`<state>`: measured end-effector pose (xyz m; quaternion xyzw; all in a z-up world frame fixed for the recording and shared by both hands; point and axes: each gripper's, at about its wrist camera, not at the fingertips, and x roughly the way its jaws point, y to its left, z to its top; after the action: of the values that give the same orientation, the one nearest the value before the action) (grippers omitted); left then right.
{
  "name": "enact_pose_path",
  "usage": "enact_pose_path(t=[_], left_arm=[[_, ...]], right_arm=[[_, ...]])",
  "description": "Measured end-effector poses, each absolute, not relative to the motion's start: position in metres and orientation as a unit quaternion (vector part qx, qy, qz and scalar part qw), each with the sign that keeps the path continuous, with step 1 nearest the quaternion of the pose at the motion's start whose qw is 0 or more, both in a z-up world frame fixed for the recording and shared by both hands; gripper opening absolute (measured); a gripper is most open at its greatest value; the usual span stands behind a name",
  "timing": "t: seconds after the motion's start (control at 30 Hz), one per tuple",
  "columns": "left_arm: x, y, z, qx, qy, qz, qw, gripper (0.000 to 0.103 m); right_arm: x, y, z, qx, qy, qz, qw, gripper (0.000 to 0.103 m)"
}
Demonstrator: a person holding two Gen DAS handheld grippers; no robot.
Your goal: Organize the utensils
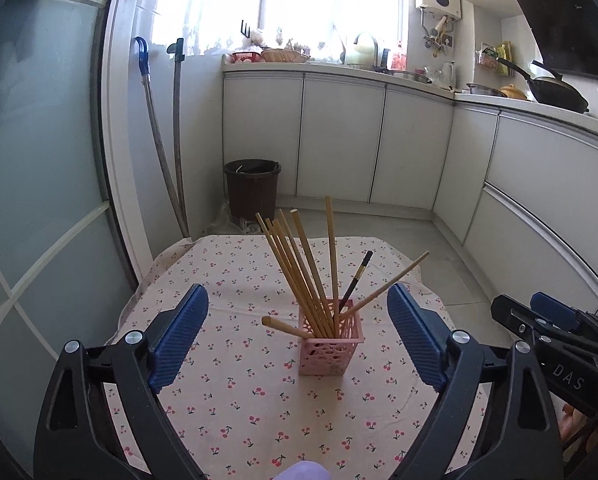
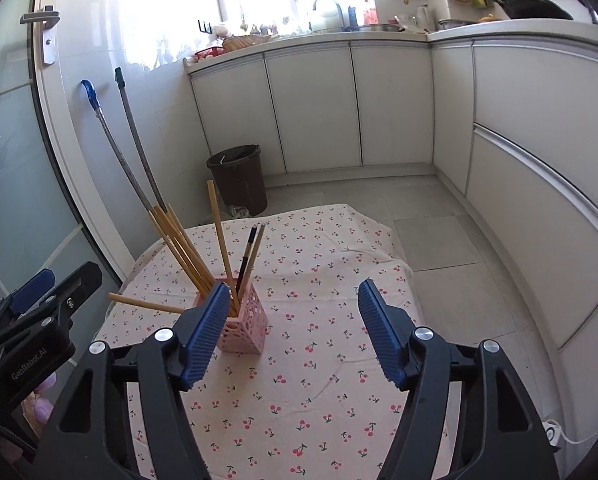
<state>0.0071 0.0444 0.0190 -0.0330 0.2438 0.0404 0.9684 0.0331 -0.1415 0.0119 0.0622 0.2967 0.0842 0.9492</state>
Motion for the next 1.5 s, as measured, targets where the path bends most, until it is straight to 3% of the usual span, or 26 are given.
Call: enact_pose_path(t=[0.17,0.37,0.73,1.5], left_arm=[[0.002,0.042,0.008,-0.029,0.251,0.051,0.966,0.096],[-0.001,0.036,-0.001,-0.013,0.251,0.056,0.966,0.096],[-0.004,0.030,0.001,-0.005,0.222,0.053,0.973,0.096],[-0.005,0.030,0.004,-0.003,0.228,0.057,0.972,0.096]], right_arm=[[0.019,-0.151,-0.001,0.056,0.287,0.045,0.955,0.086],[0.009,-0.160,-0.012,0.044,0.274,-0.010,0.961,0.096],[-0.005,-0.157,0.001,0.024,0.219,-0.040,0.975,0.096],[0.001,-0.159,-0.003,0.039,0.237,-0.043,0.970,0.096]])
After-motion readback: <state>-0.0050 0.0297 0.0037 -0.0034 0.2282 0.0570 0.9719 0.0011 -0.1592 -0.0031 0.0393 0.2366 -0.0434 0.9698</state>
